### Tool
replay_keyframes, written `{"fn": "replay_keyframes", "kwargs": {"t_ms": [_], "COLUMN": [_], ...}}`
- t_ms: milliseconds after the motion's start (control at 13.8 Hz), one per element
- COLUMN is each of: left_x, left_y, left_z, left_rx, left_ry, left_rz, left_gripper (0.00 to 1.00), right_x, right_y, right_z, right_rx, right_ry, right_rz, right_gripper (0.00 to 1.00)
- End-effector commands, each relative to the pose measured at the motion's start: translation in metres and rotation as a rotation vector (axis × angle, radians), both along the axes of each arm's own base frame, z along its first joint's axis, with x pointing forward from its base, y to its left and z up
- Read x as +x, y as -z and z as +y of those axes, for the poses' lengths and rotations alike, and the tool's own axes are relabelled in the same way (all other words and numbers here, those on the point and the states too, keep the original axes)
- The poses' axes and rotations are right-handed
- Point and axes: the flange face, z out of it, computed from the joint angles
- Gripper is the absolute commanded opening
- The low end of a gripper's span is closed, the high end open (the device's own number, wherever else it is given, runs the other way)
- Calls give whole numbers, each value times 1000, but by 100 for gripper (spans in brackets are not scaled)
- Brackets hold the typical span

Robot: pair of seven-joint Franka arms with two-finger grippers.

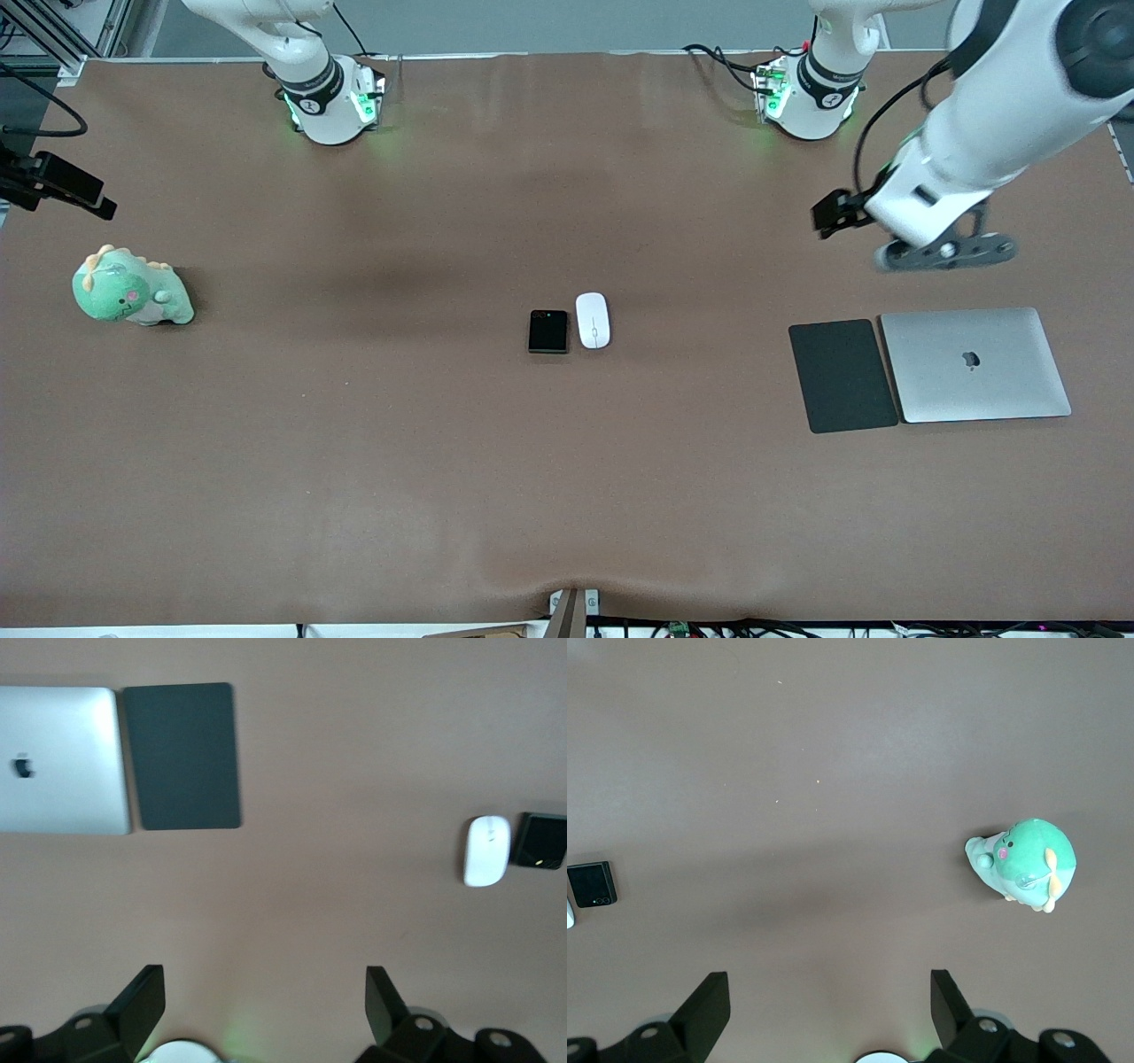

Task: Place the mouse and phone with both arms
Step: 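Move the left gripper over the white mouse beside the phone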

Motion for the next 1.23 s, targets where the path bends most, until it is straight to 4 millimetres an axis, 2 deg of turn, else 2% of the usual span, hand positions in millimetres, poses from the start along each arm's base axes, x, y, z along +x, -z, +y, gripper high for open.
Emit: {"fn": "replay_keyframes", "kwargs": {"t_ms": [0,72,217,434,578,651,867,1157], "left_x": [12,16,26,14,10,5,-2,-19], "left_y": [46,67,100,150,187,199,238,283], "left_z": [-58,-76,-101,-161,-181,-197,-222,-261], "left_rx": [-34,-45,-68,-43,-17,-29,-47,-49], "left_ry": [-31,-51,-62,-86,-77,-56,-69,-85], "left_rz": [0,-3,-13,-23,-20,-31,-34,-81], "left_gripper": [100,100,100,100,100,100,100,100], "right_x": [-4,-3,-2,0,3,6,21,42], "right_y": [-12,-13,-14,-11,-4,1,21,39], "right_z": [2,1,-2,-2,-5,-7,-12,-14], "right_rx": [-14,-16,-15,-6,-12,-10,-6,-8], "right_ry": [-11,-11,-4,-2,1,4,12,15], "right_rz": [-15,-19,-25,-21,-7,1,25,-12], "right_gripper": [100,100,100,100,100,100,100,100]}}
